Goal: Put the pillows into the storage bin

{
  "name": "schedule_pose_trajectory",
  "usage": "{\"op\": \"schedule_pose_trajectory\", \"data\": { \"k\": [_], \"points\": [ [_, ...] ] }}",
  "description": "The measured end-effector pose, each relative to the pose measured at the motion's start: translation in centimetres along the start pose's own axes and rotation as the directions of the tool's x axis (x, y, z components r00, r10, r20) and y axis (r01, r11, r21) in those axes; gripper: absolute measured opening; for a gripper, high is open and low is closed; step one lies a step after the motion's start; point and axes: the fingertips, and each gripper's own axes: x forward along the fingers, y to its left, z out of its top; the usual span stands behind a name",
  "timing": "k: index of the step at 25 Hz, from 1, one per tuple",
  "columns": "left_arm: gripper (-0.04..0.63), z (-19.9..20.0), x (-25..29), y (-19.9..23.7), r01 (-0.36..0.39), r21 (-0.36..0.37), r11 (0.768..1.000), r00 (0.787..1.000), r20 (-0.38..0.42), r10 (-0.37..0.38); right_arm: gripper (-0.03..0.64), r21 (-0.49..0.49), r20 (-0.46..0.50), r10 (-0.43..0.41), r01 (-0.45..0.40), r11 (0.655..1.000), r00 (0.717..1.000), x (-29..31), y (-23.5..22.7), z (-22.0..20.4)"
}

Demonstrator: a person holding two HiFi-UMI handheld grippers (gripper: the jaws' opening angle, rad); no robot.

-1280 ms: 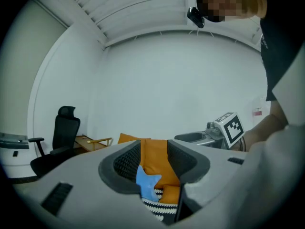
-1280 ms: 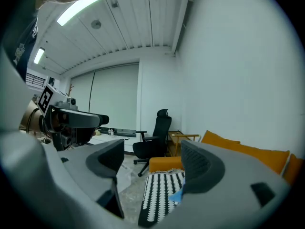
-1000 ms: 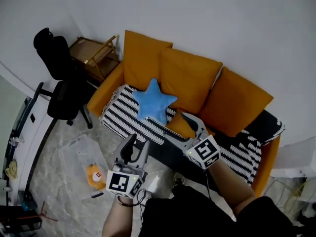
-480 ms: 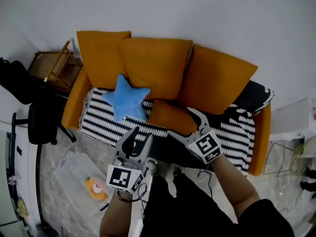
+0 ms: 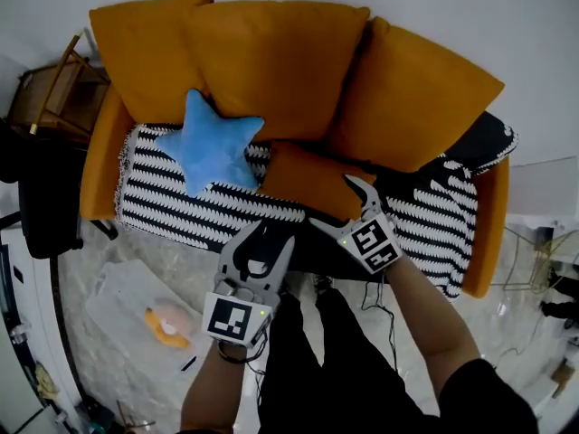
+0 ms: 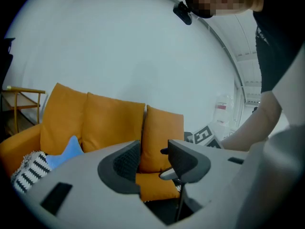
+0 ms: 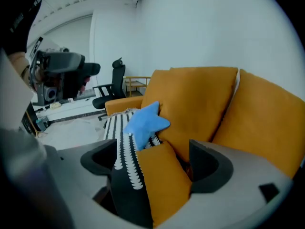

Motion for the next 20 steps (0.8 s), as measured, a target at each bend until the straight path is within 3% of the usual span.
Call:
{"op": "schedule_pose_trajectory", "data": {
  "k": [6, 12, 20],
  "points": [
    [0.17, -5.2, 1.0, 1.9, -0.001, -0.065, 0.998, 0.999, -0.04, -0.001, 0.489, -0.027, -0.139, 0.02, -0.024, 0.999, 0.99, 6.2, -0.4, -6.8],
    [0.17, -9.4, 1.6, 3.4, -0.012, -0.1, 0.995, 0.997, -0.077, 0.004, 0.516, -0.196, -0.291, -0.033, -0.025, 0.98, 0.956, 11.2, -2.0, -12.4],
    [0.17, -12.6, 2.0, 5.4, -0.032, -0.111, 0.993, 0.995, -0.1, 0.021, 0.525, -0.287, -0.382, -0.067, -0.049, 0.957, 0.922, 15.8, -3.1, -17.1]
  ]
}}
